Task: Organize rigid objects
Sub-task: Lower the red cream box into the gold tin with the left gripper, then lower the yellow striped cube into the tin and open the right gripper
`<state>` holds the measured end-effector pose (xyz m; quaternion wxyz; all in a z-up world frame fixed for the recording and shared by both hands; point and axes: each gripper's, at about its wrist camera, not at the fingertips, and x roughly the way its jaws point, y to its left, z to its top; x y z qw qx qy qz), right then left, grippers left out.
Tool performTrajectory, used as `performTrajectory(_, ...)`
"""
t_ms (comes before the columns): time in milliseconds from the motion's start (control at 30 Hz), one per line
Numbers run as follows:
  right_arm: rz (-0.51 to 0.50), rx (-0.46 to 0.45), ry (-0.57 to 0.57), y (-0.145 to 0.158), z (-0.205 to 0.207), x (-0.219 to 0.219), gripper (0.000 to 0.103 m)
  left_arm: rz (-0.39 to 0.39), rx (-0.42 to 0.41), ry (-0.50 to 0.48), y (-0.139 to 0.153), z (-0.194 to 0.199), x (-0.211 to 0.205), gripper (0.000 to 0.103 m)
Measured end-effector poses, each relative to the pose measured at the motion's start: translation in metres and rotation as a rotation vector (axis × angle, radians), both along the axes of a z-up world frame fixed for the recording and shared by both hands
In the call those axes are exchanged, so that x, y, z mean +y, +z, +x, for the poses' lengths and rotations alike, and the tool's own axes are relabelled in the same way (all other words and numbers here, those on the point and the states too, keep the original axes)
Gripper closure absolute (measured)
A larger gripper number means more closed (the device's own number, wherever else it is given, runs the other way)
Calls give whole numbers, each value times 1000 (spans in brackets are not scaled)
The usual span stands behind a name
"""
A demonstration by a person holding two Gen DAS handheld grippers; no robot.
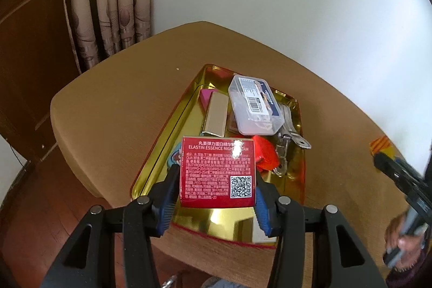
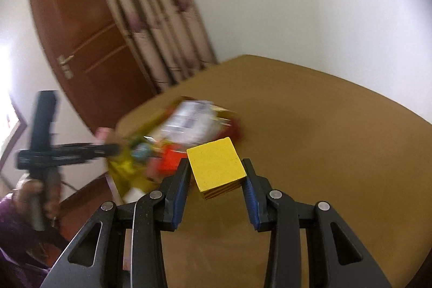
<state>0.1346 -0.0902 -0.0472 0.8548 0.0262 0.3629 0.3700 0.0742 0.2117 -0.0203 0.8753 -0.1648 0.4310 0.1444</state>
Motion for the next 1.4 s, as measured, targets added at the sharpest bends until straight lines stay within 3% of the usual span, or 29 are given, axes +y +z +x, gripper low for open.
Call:
performTrajectory(233, -29, 16, 83, -3, -7, 69, 68, -34, 34, -47, -22, 14, 5, 53)
performTrajectory(433, -48, 57, 102, -18, -3, 95, 68, -76, 58, -63, -35, 13, 12, 53)
performTrajectory(700, -75, 94, 83, -35, -1, 102, 68, -70, 95, -87, -40, 14, 13, 53)
performTrajectory(1133, -170, 103, 53, -57, 1, 112, 67, -100, 90, -93, -34, 11, 20, 52)
performTrajectory(1400, -204, 98, 63, -57, -1, 117, 64, -160, 114, -144, -37, 11, 14, 52)
